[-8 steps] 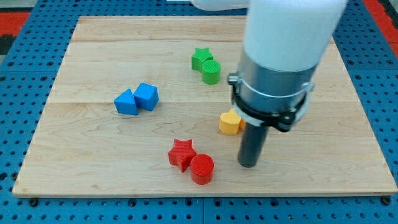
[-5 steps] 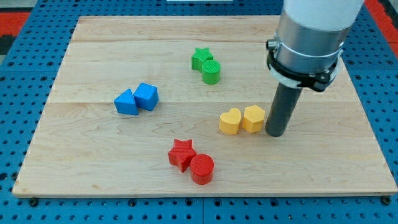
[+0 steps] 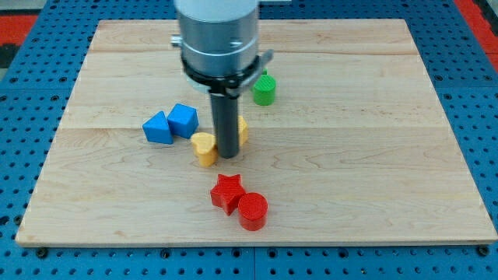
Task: Move the yellow blocks close to blue blocks
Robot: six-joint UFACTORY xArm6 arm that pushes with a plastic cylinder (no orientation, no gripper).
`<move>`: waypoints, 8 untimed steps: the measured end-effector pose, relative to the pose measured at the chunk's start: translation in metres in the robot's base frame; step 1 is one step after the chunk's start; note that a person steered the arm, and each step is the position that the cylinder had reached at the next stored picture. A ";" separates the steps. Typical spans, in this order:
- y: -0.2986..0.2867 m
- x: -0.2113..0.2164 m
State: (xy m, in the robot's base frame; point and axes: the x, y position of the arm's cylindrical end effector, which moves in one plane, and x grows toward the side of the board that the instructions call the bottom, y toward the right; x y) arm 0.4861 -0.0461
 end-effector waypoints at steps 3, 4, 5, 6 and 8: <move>0.062 -0.027; 0.051 -0.034; 0.039 -0.046; 0.073 -0.068; 0.033 -0.067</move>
